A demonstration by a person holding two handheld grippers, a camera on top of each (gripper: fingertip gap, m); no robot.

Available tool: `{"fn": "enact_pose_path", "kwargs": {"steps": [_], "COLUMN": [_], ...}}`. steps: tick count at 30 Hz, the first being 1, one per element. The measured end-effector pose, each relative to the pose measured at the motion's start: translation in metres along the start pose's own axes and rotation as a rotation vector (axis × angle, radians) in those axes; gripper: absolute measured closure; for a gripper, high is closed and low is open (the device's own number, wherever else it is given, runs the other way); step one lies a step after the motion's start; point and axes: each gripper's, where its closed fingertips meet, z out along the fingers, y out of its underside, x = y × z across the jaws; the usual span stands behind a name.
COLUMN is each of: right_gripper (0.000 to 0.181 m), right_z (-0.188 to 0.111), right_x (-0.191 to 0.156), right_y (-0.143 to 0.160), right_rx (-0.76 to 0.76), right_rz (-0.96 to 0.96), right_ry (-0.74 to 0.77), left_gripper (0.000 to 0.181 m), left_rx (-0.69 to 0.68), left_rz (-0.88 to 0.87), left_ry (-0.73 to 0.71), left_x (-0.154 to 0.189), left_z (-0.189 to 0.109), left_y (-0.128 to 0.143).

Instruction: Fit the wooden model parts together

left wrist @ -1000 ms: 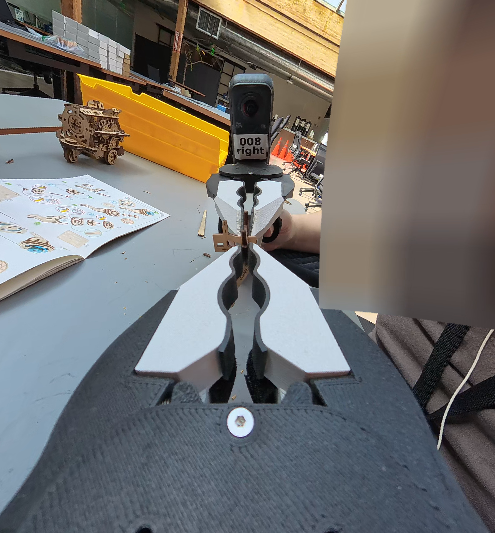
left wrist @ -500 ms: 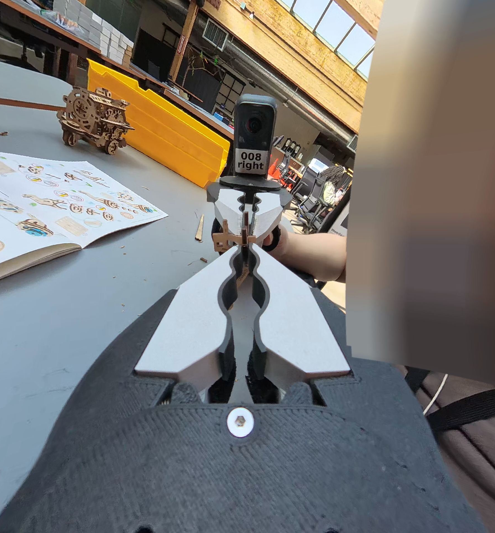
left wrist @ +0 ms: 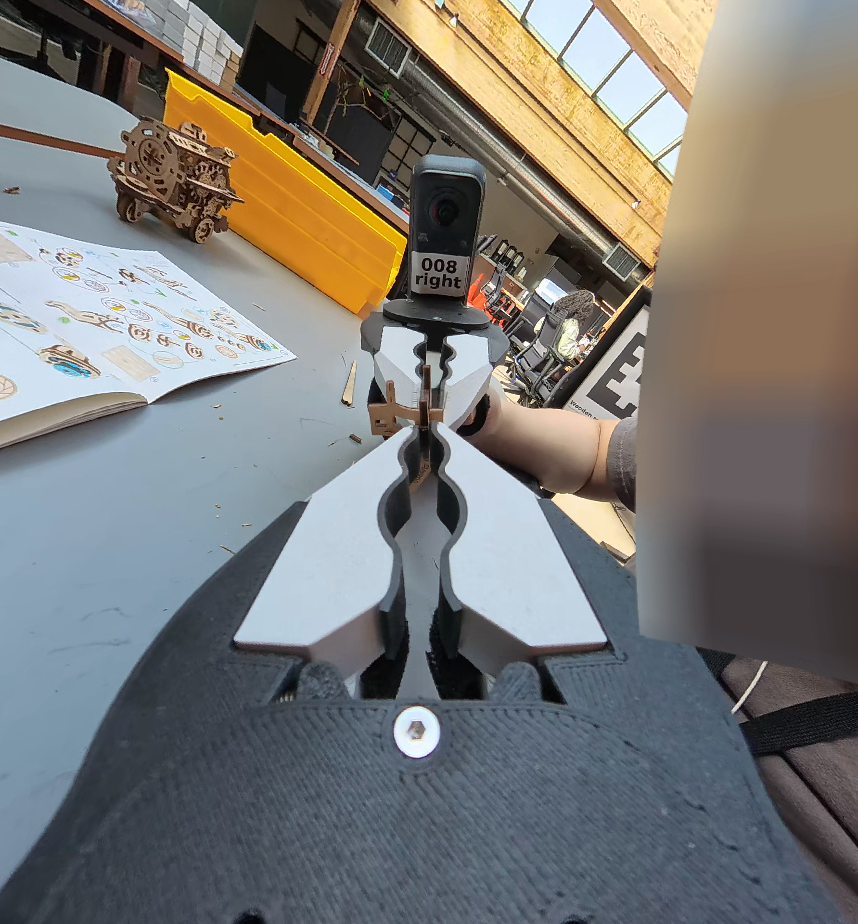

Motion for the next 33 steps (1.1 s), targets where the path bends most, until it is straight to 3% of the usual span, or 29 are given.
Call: {"fn": "enact_pose_path", "kwargs": {"steps": [8,10,33], "right_gripper": [0.180,0.180,0.180], "right_z": [-0.0056,-0.0060,-0.0026], "right_x": [0.0014,0.0007,0.0029], "right_y": [-0.0059,-0.0068,-0.0008], "right_rx": [0.036,0.044,0.012], "right_rz": [0.063,0.086,0.126], "right_ry": [-0.021,-0.036,-0.047], "left_gripper": [0.173,0.180,0.181], "left_rx": [-0.026,-0.026,-0.032], "left_rz": [-0.064,-0.039,-0.071], "left_ry": [0.034,0.015,0.026], "left_x": [0.0023,0.0009,-0.0030], "left_z": [0.0029,0.0037,0.0029], "left_y": [0.0055,0.0053,0.0058]}}
